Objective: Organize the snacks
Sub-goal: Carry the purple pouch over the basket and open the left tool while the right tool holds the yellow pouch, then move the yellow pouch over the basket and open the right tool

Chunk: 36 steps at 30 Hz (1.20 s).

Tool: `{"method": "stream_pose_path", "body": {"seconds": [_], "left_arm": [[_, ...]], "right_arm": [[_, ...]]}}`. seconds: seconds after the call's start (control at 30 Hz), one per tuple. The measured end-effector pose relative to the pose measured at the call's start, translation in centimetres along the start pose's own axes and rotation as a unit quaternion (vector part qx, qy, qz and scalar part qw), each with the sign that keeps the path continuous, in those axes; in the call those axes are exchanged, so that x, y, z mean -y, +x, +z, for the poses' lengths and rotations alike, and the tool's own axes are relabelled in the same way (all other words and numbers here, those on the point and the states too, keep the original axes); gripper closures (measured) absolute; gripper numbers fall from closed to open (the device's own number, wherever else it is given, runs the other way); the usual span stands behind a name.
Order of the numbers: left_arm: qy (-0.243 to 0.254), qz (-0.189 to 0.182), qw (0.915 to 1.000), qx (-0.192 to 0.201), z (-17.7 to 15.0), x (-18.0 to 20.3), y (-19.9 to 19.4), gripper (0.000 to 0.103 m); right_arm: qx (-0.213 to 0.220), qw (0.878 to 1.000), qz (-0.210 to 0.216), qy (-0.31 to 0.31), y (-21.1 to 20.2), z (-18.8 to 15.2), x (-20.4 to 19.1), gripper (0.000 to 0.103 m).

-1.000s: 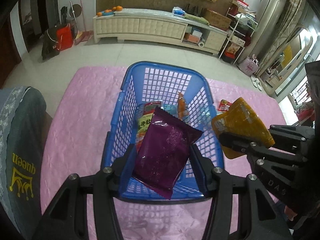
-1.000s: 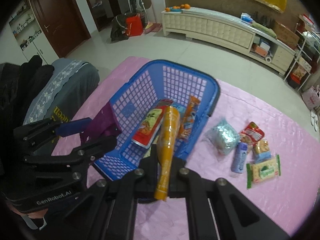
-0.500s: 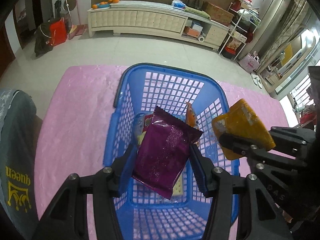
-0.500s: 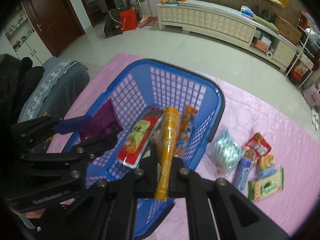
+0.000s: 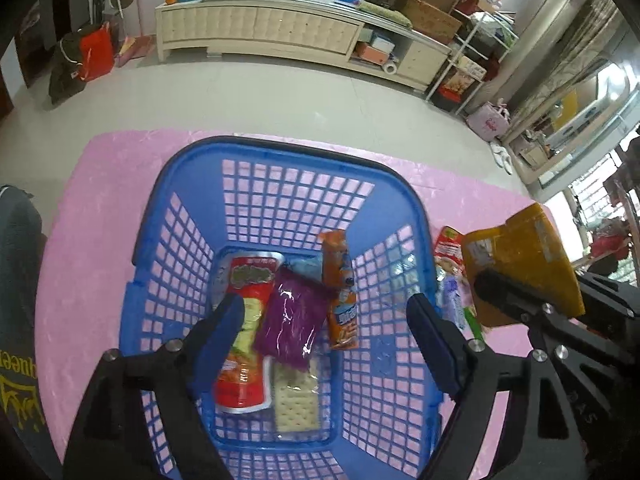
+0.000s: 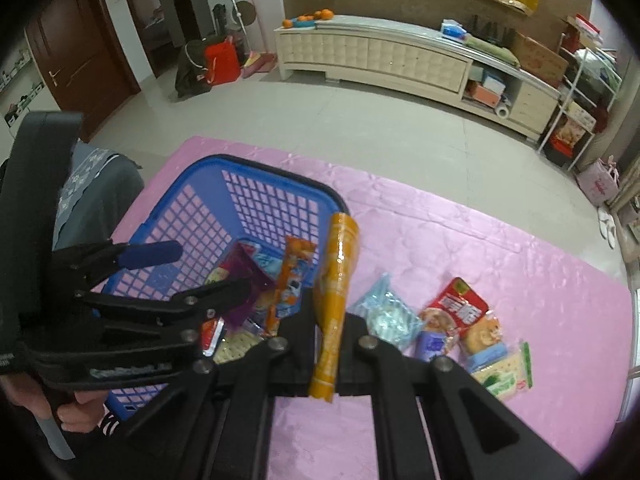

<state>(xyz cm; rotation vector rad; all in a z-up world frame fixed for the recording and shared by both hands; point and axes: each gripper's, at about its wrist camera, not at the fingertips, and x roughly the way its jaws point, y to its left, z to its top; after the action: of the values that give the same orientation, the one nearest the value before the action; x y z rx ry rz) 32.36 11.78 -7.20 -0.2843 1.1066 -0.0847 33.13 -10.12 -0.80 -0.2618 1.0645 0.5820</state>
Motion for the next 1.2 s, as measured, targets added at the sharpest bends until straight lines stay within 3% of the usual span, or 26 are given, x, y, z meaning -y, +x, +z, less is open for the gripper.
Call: {"method": "stream_pose_path", "body": {"seconds": [0.2,0.63,0.83,1.1,1.2], "left_arm": [[0.016,0.033,0.9991,0.02,-1.0,-0.6,-2.5,0.021],[0.003,0.064,0.9963,0.058,-4.1,-5.0,-8.7,0.021],[-0.004,0.07,0.996,0.056,-5.4,-6.6,-9.2,0.021],[-0.011,0.061,0.9966,0.054,-5.5,-7.7,-8.5,0.021],[-0.016,0.057,0.9969,0.052,-5.4,-8.1,-8.0,0.021]], "right_arm": [[0.004,1.0,0.01,0.0,-0.9,-0.4,-0.5,0.094],[-0.007,0.999,0.033,-0.031,-1.8,-0.8,-6.6,0.094],[-0.037,0.999,0.002,-0.035,0.1,-1.3,-8.8,0.094],[-0.064,0.997,-0.042,-0.03,2.0,-1.0,-8.8,0.094],[-0.076,0.995,-0.06,-0.023,2.5,-0.9,-8.6,0.083]]}}
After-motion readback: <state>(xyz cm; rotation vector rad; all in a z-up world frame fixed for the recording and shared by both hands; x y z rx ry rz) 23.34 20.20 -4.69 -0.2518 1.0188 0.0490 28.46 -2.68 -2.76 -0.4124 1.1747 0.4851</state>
